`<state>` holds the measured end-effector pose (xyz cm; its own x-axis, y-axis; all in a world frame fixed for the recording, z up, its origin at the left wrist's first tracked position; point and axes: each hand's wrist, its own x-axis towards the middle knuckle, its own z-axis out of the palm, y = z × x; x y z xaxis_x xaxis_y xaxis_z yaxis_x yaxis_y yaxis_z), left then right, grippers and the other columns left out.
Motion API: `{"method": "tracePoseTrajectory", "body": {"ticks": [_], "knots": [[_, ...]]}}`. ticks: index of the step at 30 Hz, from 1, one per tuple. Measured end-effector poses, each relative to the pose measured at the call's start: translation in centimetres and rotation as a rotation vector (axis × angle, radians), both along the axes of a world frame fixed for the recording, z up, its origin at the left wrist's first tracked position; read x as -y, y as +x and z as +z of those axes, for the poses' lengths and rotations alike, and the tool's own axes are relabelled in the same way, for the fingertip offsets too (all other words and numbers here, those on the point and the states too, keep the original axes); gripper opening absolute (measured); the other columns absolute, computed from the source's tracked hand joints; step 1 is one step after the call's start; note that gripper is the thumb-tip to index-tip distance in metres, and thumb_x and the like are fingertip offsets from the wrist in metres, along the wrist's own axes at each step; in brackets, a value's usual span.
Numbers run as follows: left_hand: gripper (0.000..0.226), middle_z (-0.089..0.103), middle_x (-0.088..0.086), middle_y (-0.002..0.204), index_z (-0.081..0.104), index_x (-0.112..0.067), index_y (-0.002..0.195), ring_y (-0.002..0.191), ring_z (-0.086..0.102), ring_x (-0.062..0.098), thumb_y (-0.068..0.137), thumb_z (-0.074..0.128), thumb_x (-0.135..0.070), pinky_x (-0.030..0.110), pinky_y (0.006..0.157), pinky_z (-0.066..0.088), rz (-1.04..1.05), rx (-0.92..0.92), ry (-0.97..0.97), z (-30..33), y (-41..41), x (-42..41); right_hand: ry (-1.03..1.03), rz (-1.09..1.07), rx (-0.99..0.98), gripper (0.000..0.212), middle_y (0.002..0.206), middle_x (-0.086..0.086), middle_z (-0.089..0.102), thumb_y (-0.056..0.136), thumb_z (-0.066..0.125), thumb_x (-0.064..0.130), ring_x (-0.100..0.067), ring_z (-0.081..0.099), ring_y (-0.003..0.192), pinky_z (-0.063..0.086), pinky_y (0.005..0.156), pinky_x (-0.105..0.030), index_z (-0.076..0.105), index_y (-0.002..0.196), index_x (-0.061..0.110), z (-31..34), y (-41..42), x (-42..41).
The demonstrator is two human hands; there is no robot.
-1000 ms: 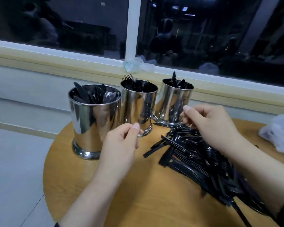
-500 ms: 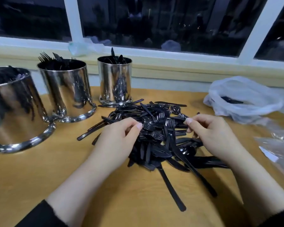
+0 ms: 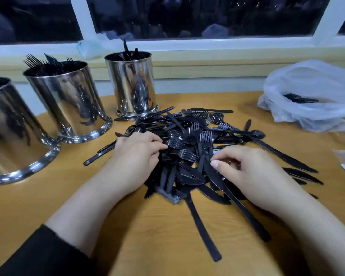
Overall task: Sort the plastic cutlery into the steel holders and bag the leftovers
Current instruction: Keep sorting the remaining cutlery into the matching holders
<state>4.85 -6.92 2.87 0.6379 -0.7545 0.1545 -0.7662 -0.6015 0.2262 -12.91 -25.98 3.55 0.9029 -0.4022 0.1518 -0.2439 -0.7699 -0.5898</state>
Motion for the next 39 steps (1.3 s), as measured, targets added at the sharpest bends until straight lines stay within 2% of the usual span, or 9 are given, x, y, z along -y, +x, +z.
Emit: {"method": "tracePoseTrajectory", "body": {"ticks": [9, 13, 16, 20, 24, 28, 32, 35, 39], "knots": [[0.025, 0.053, -0.024, 0.127, 0.066, -0.043, 0.125, 0.127, 0.039, 0.008, 0.104, 0.057, -0.034, 0.036, 0.105, 0.024, -0.037, 0.005, -0.013, -0.5, 0.1, -0.1, 0.016, -0.002, 0.066, 0.015, 0.074, 0.032, 0.059, 0.1, 0.057, 0.035, 0.007, 0.054, 0.07, 0.038, 0.06, -0.007, 0.071, 0.094, 0.035, -0.6, 0.4, -0.5], [0.021, 0.053, -0.025, 0.117, 0.07, -0.04, 0.106, 0.122, 0.043, 0.009, 0.101, 0.061, -0.021, 0.032, 0.098, 0.021, -0.072, 0.013, -0.099, -0.8, 0.2, -0.2, 0.131, -0.065, 0.179, 0.02, 0.059, 0.009, 0.056, 0.099, 0.058, 0.033, -0.005, 0.044, 0.05, 0.035, 0.048, -0.015, 0.069, 0.083, 0.035, -0.5, 0.3, 0.0], [0.023, 0.059, -0.022, 0.117, 0.075, -0.035, 0.109, 0.12, 0.046, 0.01, 0.101, 0.062, -0.018, 0.031, 0.098, 0.021, -0.09, 0.028, -0.158, -1.0, 0.2, -0.3, 0.229, -0.131, 0.277, 0.02, 0.07, 0.001, 0.066, 0.098, 0.059, 0.031, -0.005, 0.047, 0.05, 0.037, 0.047, -0.015, 0.072, 0.083, 0.035, -0.3, 0.2, 0.5], [0.02, 0.066, -0.018, 0.107, 0.079, -0.03, 0.11, 0.107, 0.056, 0.015, 0.098, 0.068, -0.019, 0.033, 0.094, 0.028, -0.114, 0.074, -0.301, -0.9, 0.1, -0.3, 0.257, -0.161, 0.326, 0.021, 0.076, -0.004, 0.069, 0.098, 0.059, 0.031, -0.022, 0.058, 0.067, 0.042, 0.053, -0.023, 0.073, 0.083, 0.033, -0.5, 0.1, 1.0], [0.024, 0.065, -0.015, 0.092, 0.079, -0.028, 0.115, 0.09, 0.058, 0.012, 0.096, 0.07, -0.016, 0.045, 0.088, 0.048, -0.157, 0.062, -0.543, -1.0, -0.1, -0.4, 0.225, -0.146, 0.278, 0.016, 0.073, -0.001, 0.067, 0.097, 0.062, 0.033, -0.009, 0.052, 0.057, 0.04, 0.051, -0.016, 0.073, 0.086, 0.036, -0.5, 0.1, 0.8], [0.044, 0.052, -0.009, 0.089, 0.061, -0.035, 0.14, 0.091, 0.052, 0.007, 0.103, 0.059, -0.012, 0.017, 0.081, 0.042, -0.093, -0.044, -0.587, -0.4, -0.6, -0.3, 0.041, -0.032, 0.127, 0.009, 0.088, 0.019, 0.062, 0.095, 0.065, 0.037, -0.002, 0.055, 0.078, 0.04, 0.065, -0.011, 0.071, 0.1, 0.04, 0.3, 1.2, -0.1], [0.047, 0.044, -0.012, 0.094, 0.041, -0.026, 0.156, 0.096, 0.047, -0.003, 0.109, 0.044, -0.025, 0.003, 0.08, 0.034, -0.028, -0.203, -0.516, 0.1, -0.8, 0.0, -0.193, 0.112, -0.128, 0.034, 0.111, 0.02, 0.054, 0.096, 0.064, 0.043, 0.0, 0.049, 0.102, 0.038, 0.086, -0.02, 0.064, 0.129, 0.036, 1.5, 3.9, -0.8], [0.039, 0.047, -0.014, 0.093, 0.057, -0.021, 0.146, 0.096, 0.049, -0.005, 0.11, 0.043, -0.024, 0.002, 0.08, 0.033, 0.007, -0.23, -0.552, 0.4, -0.8, -0.1, -0.284, 0.12, -0.223, 0.042, 0.124, 0.013, 0.052, 0.096, 0.064, 0.044, -0.009, 0.046, 0.119, 0.039, 0.097, -0.028, 0.059, 0.137, 0.033, 2.2, 5.8, -1.0], [0.023, 0.054, -0.022, 0.097, 0.069, -0.022, 0.121, 0.098, 0.048, -0.016, 0.106, 0.052, -0.028, -0.001, 0.08, 0.032, 0.082, -0.215, -0.558, 0.3, -0.3, -0.2, -0.243, 0.105, -0.253, 0.029, 0.116, 0.015, 0.053, 0.092, 0.069, 0.044, -0.007, 0.048, 0.109, 0.04, 0.089, -0.027, 0.066, 0.119, 0.034, 1.7, 6.8, -1.1]]}}
